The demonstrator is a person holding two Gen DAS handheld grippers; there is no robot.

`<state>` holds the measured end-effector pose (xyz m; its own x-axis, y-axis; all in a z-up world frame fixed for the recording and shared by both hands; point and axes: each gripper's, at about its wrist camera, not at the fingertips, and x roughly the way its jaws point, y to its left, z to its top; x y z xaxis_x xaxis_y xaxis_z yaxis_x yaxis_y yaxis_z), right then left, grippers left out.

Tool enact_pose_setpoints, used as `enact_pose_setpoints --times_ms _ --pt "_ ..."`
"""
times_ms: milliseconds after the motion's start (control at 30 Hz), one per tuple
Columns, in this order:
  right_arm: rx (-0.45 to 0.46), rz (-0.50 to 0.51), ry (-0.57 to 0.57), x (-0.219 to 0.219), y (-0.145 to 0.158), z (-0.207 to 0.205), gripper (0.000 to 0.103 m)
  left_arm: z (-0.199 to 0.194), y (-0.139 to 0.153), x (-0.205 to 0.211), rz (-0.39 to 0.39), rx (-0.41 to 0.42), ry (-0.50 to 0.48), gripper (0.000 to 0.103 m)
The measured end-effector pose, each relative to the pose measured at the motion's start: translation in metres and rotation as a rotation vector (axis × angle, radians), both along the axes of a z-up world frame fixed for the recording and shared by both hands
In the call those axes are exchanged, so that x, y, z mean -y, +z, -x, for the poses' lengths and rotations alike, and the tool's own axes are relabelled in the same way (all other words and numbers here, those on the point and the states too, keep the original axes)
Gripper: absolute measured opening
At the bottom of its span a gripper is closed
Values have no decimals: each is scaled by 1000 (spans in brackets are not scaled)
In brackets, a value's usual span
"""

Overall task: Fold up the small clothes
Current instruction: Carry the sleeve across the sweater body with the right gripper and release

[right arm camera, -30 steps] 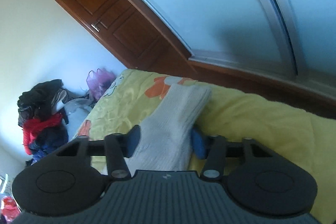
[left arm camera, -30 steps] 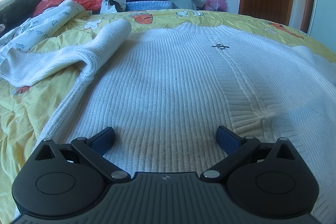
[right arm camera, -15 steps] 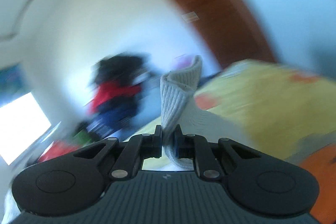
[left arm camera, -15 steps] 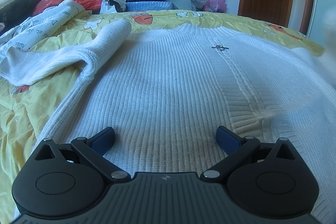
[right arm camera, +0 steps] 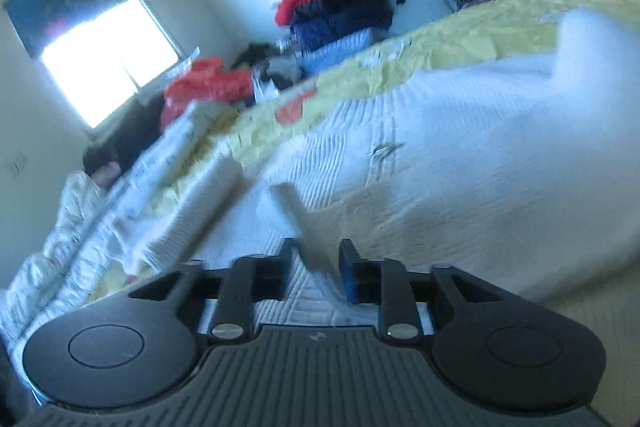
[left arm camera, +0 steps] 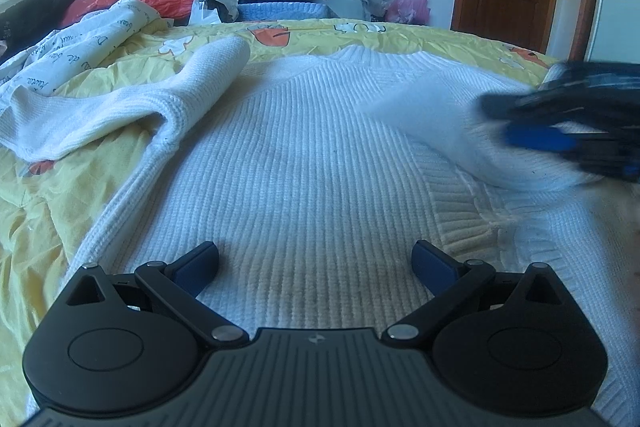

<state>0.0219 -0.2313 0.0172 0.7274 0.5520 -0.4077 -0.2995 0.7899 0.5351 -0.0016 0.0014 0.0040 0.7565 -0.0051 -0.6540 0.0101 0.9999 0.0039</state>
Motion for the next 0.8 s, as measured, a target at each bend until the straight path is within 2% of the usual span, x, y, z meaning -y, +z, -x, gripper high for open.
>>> enact_pose_setpoints --times_ms 33,100,200,267,300,333,400,467,533,567,600,667,767,800 --pt "39 -1 -20 11 4 11 55 0 0 0 -1 -1 0 103" --pt "77 6 -50 35 1 25 55 0 0 0 -3 -2 1 103" --pt "41 -13 -84 65 -15 31 54 -2 0 1 -10 -9 -1 103" --pt "-16 -97 -103 81 -27 25 53 -4 3 1 -3 -19 -1 103" --pt "-25 -172 -100 89 -30 24 53 -5 7 1 9 -22 -4 103" --pt "-10 -204 -98 88 -34 25 55 -5 12 0 31 -19 -10 103" --pt "-9 -222 -98 87 -37 21 61 -7 27 -5 170 -6 -12 103" --pt "-22 -237 -85 85 -39 18 61 -16 34 -13 383 -18 -32 103" --pt "-22 -252 -75 85 -41 17 62 -35 32 -17 558 -72 -22 103" --pt "-21 -263 -73 88 -41 19 63 -46 29 -16 613 -106 -10 103" --pt "-23 -276 -73 92 -42 20 64 -57 24 -13 639 -137 1 103" --pt "-27 -296 -74 94 -44 20 64 -70 17 -5 627 -178 29 103" --pt "-26 -311 -73 97 -46 20 66 -78 16 6 587 -163 45 102" --pt "-26 -313 -72 96 -46 20 66 -80 17 9 581 -155 48 97"
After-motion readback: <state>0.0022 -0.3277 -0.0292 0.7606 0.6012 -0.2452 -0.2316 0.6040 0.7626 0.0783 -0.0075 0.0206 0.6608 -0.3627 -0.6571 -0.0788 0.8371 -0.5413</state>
